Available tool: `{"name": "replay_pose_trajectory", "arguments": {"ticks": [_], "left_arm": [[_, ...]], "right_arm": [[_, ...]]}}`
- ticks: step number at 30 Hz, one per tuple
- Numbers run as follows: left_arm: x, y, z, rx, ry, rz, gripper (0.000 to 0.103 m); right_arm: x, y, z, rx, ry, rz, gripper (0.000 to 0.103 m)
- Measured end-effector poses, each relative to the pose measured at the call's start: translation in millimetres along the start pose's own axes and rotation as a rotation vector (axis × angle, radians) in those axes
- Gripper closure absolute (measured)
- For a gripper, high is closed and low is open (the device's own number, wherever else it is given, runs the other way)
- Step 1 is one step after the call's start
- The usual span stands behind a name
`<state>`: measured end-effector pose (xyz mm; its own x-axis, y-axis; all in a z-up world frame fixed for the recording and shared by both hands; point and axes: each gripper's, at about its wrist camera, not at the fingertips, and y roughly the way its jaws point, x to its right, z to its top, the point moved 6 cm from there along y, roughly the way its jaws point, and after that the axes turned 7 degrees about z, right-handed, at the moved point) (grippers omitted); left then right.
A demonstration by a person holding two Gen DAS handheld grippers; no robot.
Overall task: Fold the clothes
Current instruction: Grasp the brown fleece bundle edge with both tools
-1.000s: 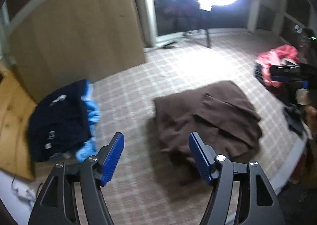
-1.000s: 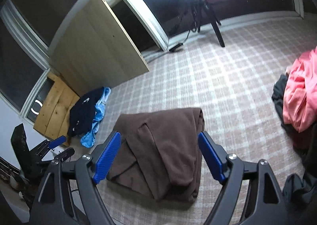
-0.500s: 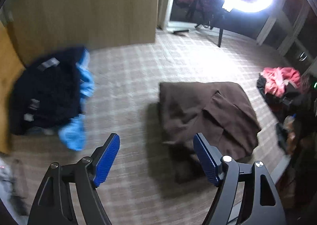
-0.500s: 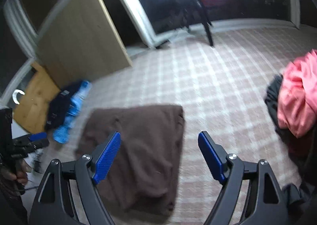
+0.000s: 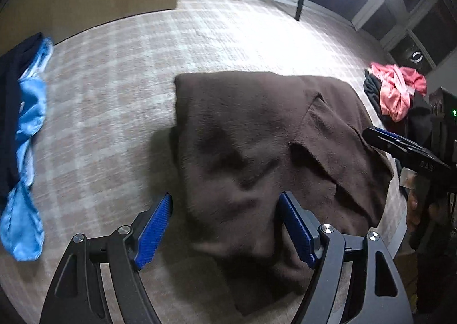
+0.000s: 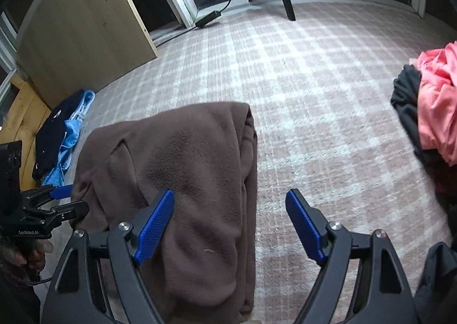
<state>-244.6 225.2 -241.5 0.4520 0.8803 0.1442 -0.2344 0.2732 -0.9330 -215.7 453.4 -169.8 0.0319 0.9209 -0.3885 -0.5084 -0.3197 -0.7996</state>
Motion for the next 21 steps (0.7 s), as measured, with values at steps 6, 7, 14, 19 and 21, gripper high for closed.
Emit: {"name": "replay_pose_trajectory", "arguments": {"ticks": [6,7,14,19,21], "left_arm": [[8.4,12.7,0.5,-0.016,-0.013,-0.028,0.029],[9.5,14.4,0.8,-0.017,-0.013,-0.029,0.030],[13.5,20.1,0.5,-0.015,-0.006,-0.037,0.034],[20.7,20.7,0.7,0.027,0.028,-0.017,0.039],[20.8,19.9,0.0,0.047,0.017,-0.017,0.041]], "right_arm": [[14.6,8.0,-13.3,-0.041,0.113,0.109,0.023],[12.8,8.6,-14.6,-0.043,0.094,0.109,0.023],[-4.4,17.2,-18.7,-0.128,-0.029,0.169,0.045],[-8.0,20.6,-22.0,-0.139,-0.025,0.232,0.060],[-6.8,20.5,-21.0,-0.138,0.008,0.248,0.063]]}}
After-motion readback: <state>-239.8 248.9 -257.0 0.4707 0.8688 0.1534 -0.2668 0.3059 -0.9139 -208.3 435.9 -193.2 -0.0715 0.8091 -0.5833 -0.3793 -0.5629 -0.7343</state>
